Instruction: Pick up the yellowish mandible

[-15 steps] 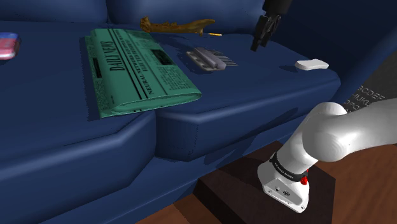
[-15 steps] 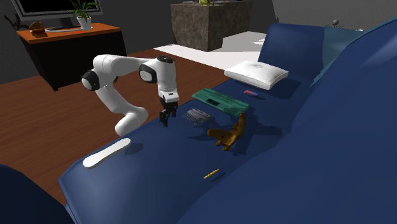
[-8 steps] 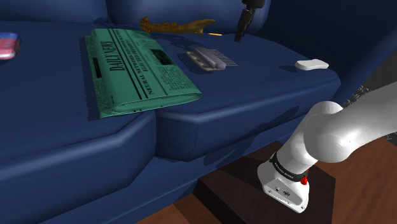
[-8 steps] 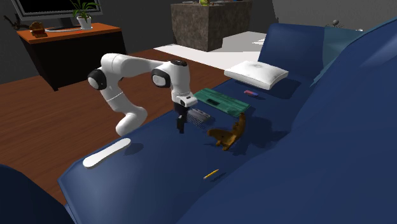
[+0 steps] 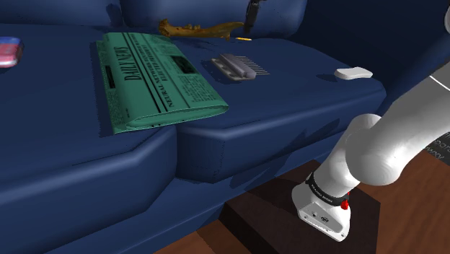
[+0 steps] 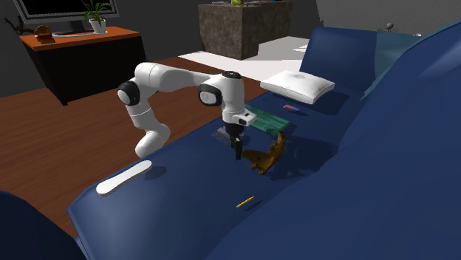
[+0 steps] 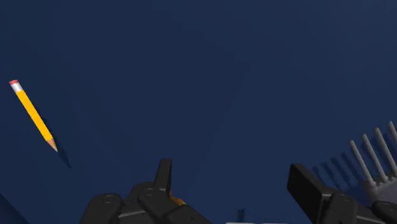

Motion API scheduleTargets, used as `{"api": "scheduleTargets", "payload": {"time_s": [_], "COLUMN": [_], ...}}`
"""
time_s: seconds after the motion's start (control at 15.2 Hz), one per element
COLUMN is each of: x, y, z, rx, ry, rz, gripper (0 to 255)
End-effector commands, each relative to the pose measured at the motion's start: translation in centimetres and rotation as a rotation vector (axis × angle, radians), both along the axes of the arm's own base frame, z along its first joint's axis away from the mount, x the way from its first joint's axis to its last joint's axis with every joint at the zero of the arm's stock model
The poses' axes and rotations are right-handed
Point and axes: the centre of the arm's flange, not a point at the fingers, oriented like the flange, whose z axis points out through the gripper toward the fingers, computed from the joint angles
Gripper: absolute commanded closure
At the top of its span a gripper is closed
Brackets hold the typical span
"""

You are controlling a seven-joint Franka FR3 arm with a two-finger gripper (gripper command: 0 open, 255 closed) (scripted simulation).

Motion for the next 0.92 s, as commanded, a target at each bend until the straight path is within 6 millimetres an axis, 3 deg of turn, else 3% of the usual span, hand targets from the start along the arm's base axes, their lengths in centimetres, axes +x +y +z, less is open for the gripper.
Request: {"api": "scheduleTargets", "payload": {"time_s": [0.0,0.66,0.86], "x": [2.3,12.7,12.8], "y": [0.9,6.9,7.0], "z": [0.0,0.7,-0.4], "rx": [-0.006,-0.031,-0.032], "ry": [-0.011,-0.064,-0.065], "rz": [0.080,0.453,0.458], "gripper": [0,0,0]}}
